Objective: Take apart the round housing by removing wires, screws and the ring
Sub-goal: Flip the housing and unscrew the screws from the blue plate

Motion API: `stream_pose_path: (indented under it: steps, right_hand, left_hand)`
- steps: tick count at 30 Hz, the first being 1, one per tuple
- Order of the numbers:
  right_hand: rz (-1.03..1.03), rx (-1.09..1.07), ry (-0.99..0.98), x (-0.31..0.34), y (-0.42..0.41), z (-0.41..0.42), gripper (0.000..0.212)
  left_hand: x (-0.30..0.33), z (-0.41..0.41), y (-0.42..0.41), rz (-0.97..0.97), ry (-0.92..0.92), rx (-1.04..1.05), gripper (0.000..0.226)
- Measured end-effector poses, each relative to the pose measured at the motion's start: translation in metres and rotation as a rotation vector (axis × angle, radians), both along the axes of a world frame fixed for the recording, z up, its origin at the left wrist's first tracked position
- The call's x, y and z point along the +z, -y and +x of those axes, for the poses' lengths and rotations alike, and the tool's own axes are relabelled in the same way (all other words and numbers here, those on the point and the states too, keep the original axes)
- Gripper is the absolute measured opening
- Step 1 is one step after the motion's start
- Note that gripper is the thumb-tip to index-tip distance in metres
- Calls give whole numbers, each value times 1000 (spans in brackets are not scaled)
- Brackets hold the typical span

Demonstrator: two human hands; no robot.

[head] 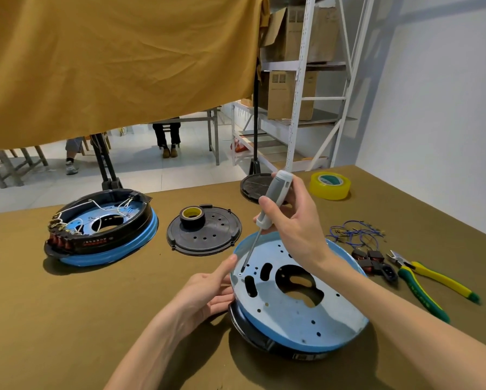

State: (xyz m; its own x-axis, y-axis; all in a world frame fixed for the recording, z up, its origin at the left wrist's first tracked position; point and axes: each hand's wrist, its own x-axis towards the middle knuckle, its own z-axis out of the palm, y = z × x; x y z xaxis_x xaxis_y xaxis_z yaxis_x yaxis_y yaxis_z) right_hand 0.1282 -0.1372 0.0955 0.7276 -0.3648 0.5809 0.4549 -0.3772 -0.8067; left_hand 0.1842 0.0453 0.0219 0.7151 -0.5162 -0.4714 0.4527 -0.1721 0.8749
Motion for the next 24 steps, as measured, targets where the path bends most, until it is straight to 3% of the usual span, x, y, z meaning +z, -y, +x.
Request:
stream_pose_path:
  steps: [14,24]
  right_hand:
    - [-16,45,-37,-4,-4,3,48]
    - [-41,102,-36,-3,-5,6,46]
  left_hand:
    - [0,-1,4,25,-7,12,66]
    - [-1,2,4,17,-22,4,66]
